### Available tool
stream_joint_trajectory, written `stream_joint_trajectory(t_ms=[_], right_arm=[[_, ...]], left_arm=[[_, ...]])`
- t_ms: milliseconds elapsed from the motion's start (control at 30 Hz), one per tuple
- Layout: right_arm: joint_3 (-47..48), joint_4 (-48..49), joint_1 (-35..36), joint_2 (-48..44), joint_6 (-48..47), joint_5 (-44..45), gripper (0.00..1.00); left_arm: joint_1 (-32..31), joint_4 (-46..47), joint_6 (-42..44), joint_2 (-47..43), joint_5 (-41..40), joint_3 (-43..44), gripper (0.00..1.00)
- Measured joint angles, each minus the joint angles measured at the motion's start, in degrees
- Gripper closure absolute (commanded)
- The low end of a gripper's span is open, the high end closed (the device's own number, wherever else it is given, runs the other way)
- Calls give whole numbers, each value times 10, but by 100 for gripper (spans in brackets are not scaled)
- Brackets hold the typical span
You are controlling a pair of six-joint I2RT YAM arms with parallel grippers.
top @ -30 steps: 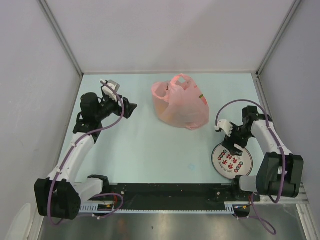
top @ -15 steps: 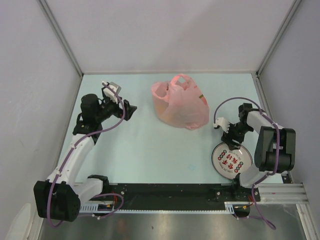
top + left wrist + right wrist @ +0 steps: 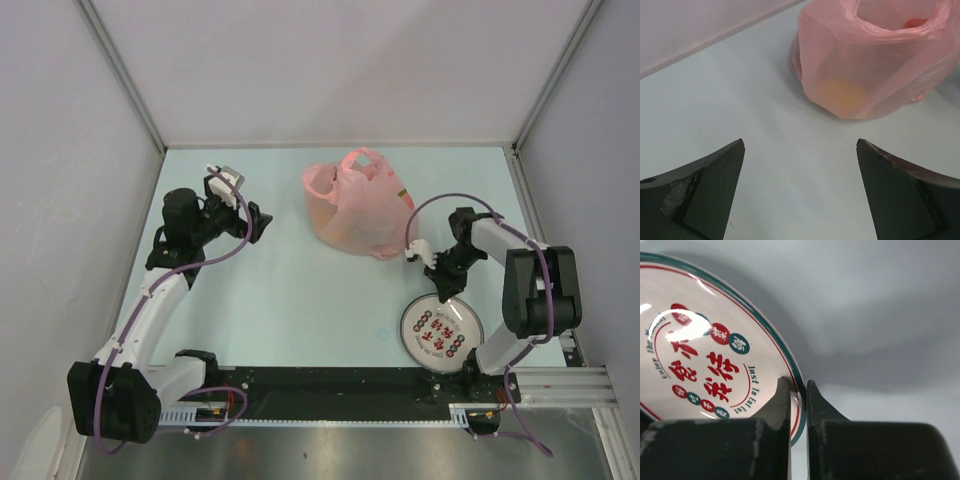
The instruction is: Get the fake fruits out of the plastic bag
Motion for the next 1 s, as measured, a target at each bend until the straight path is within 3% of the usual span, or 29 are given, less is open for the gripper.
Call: stream_joint_trajectory(t_ms=[233,500,533,567,600,700,867,1000], right_arm=[[26,22,143,33,129,-60,100],[115,154,239,102,319,-116,100],[122,167,243,106,333,-116,94],[132,183,249,113,350,-116,80],[136,194,252,117,359,-116,50],[143,230,266,122,393,-91,30],[146,226,271,85,422,-87,22],[148,235,271,-34,463,-92,29]], left_arm=[[0,0,4,-1,-9,0,0],[0,-2,9,-23,-16,-2,0],[0,-3,9,-26,-16,-3,0],[0,-2,9,-27,-16,-3,0],[0,-2,8,-27,-17,-4,0],[0,0,4,-27,-17,-7,0],[0,3,-16,-25,-10,-6,0],[0,12,-50,2,3,22,0]])
